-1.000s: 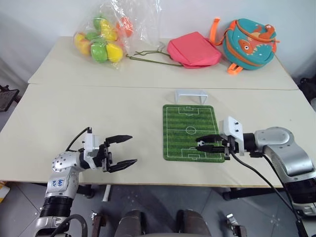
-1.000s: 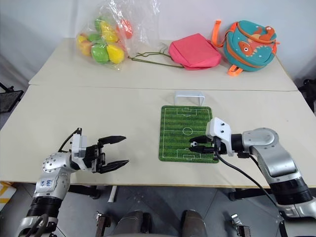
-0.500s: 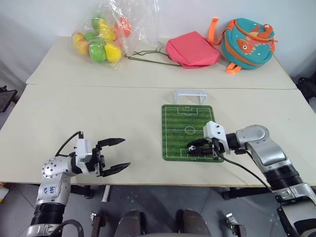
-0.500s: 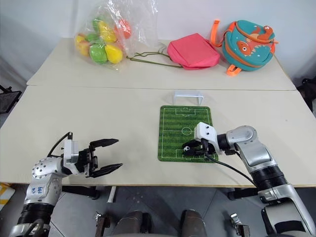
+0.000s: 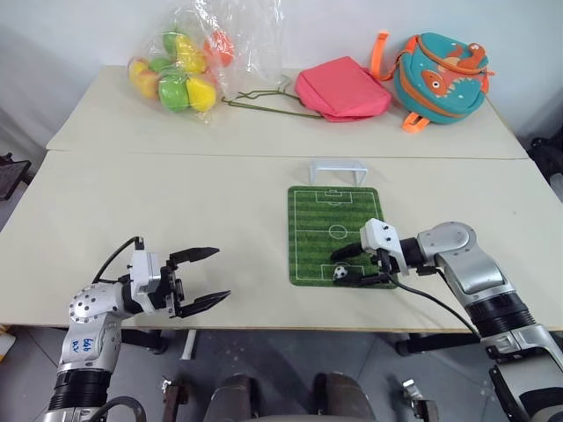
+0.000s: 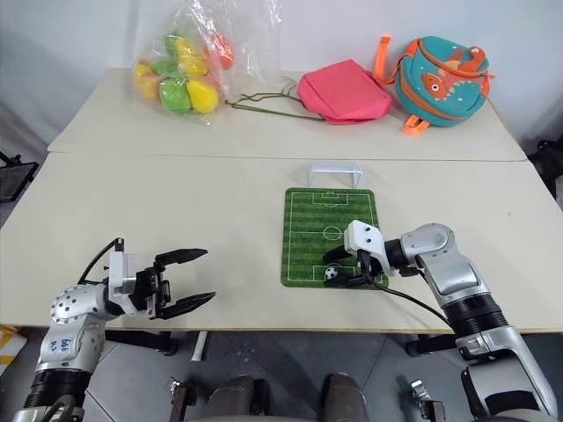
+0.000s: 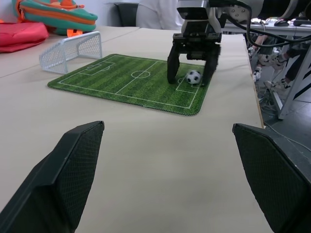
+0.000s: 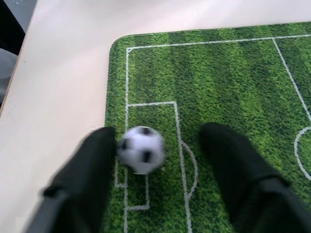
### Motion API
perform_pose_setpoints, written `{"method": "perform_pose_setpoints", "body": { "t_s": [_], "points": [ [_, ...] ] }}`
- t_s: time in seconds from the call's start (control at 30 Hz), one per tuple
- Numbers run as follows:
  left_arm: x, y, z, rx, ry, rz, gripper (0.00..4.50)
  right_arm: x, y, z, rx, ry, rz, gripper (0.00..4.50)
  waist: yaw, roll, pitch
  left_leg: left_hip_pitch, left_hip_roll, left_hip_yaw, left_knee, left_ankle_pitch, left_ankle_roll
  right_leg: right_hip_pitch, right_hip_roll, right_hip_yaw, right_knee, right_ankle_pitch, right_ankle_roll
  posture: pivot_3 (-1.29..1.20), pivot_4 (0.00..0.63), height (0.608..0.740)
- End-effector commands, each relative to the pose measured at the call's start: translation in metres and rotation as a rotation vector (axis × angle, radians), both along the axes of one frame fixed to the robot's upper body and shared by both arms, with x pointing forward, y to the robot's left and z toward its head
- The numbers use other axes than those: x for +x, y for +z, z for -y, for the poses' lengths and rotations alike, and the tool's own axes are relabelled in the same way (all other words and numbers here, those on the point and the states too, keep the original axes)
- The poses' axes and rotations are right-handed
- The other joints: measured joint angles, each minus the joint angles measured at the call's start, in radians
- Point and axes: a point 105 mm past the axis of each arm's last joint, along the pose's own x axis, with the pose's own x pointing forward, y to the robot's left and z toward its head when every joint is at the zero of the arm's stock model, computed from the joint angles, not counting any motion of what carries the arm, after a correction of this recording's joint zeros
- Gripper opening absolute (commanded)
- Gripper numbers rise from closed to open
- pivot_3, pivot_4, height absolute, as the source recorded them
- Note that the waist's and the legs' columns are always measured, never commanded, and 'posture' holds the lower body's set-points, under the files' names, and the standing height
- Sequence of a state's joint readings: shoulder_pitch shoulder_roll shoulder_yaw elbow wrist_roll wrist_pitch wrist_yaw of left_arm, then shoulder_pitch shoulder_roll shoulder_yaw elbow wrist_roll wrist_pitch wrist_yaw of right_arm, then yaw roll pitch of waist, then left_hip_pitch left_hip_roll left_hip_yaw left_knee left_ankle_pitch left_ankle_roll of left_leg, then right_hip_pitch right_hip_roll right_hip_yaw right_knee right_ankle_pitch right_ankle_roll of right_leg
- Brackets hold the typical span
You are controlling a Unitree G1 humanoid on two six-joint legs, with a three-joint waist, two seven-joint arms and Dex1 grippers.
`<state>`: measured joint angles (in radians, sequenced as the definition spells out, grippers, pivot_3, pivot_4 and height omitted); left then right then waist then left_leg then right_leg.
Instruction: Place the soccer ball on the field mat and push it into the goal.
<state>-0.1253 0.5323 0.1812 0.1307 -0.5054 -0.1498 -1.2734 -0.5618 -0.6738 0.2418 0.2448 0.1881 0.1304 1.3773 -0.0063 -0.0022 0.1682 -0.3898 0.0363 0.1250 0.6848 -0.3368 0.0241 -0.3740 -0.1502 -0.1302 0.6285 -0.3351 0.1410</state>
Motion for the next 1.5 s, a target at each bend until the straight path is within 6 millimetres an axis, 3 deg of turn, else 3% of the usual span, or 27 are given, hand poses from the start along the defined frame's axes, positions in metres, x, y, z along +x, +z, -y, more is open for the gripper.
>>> {"method": "perform_pose_setpoints", "body": {
  "t_s": [0.03, 0.53, 0.67, 0.73, 1.0, 1.2, 1.5],
  "points": [
    [0.001, 0.007, -0.003, 0.001, 0.003, 0.025, 4.5, 0.0, 0.002, 0.001, 0.007, -0.002, 0.011, 3.12, 0.0, 0.0, 0.0, 0.0, 0.0, 0.0, 0.0, 0.0, 0.0, 0.0, 0.0, 0.0, 0.0, 0.0, 0.0, 0.0, 0.15, 0.74],
    [0.006, 0.006, 0.001, -0.011, -0.015, 0.022, 4.5, -0.002, 0.03, -0.002, 0.022, 0.018, 0.1, 3.12, 0.001, 0.0, 0.0, 0.0, 0.0, 0.0, 0.0, 0.0, 0.0, 0.0, 0.0, 0.0, 0.0, 0.0, 0.0, 0.0, 0.15, 0.74],
    [0.007, 0.006, 0.002, -0.012, -0.022, 0.021, 4.5, -0.001, 0.059, -0.001, 0.069, -0.016, 0.183, 3.12, 0.002, 0.0, 0.0, 0.0, 0.0, 0.0, 0.0, 0.0, 0.0, 0.0, 0.0, 0.0, 0.0, 0.0, 0.0, 0.0, 0.15, 0.74],
    [0.007, 0.006, 0.002, -0.011, -0.026, 0.02, 4.5, -0.01, 0.063, 0.0, 0.072, 0.0, 0.171, 2.47, 0.003, 0.0, 0.0, 0.0, 0.0, 0.0, 0.0, 0.0, 0.0, 0.0, 0.0, 0.0, 0.0, 0.0, 0.0, 0.0, 0.15, 0.74],
    [0.009, 0.007, 0.003, -0.01, -0.042, 0.018, 4.5, -0.037, 0.039, 0.008, 0.017, 0.004, 0.047, 0.02, 0.004, 0.0, 0.0, -0.001, -0.001, -0.001, 0.0, 0.0, 0.0, 0.0, 0.0, -0.001, 0.0, 0.0, 0.0, 0.0, 0.15, 0.74],
    [0.01, 0.007, 0.003, -0.002, -0.056, 0.017, 4.5, -0.031, 0.016, 0.003, 0.02, -0.017, -0.007, 0.02, 0.001, -0.001, 0.0, 0.0, 0.0, -0.001, 0.0, 0.0, 0.0, 0.0, 0.0, -0.001, 0.0, 0.0, 0.0, 0.0, 0.15, 0.74],
    [0.009, 0.011, -0.002, 0.01, -0.046, 0.024, 4.5, -0.01, 0.005, 0.0, 0.04, -0.072, -0.024, 0.02, 0.002, -0.001, 0.0, 0.0, -0.001, -0.001, 0.0, 0.0, 0.0, 0.0, 0.0, -0.001, 0.0, 0.0, 0.0, 0.0, 0.15, 0.74]
  ]
}}
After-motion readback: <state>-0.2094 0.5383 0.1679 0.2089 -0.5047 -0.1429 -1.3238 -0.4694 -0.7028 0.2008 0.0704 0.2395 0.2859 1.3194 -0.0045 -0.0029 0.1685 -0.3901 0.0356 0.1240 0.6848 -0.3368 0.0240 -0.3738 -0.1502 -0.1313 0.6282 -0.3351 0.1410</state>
